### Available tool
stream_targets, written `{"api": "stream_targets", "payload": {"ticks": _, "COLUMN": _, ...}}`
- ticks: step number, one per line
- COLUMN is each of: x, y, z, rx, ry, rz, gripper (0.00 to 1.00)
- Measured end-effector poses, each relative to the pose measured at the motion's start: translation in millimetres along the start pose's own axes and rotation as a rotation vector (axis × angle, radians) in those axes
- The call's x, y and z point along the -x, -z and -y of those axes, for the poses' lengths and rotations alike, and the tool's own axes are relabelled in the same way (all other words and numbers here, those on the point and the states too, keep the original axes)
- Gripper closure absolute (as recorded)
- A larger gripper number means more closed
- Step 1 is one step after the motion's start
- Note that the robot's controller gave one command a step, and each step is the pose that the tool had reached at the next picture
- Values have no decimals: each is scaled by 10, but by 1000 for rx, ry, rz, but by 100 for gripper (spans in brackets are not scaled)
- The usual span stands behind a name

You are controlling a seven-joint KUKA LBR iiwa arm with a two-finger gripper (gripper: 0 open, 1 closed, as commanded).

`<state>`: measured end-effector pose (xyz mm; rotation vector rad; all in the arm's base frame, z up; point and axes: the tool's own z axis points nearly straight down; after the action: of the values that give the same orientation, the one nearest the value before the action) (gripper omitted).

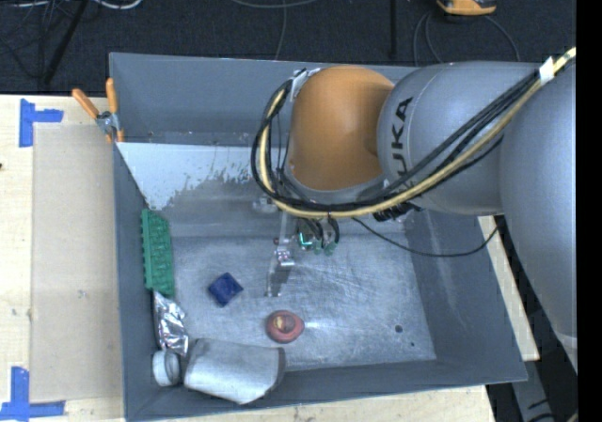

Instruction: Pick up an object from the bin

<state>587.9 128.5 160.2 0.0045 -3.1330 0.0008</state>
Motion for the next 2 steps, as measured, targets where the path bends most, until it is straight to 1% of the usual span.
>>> {"api": "stream_targets", "payload": {"ticks": 1, "x": -438, "y": -892, "z": 177, "rx": 5, "ry": -96, "rz": 16, "gripper": 0}}
{"api": "stream_targets", "payload": {"ticks": 2, "x": -833, "y": -879, "z": 455, "rx": 4, "ry": -86, "rz": 22, "gripper": 0}}
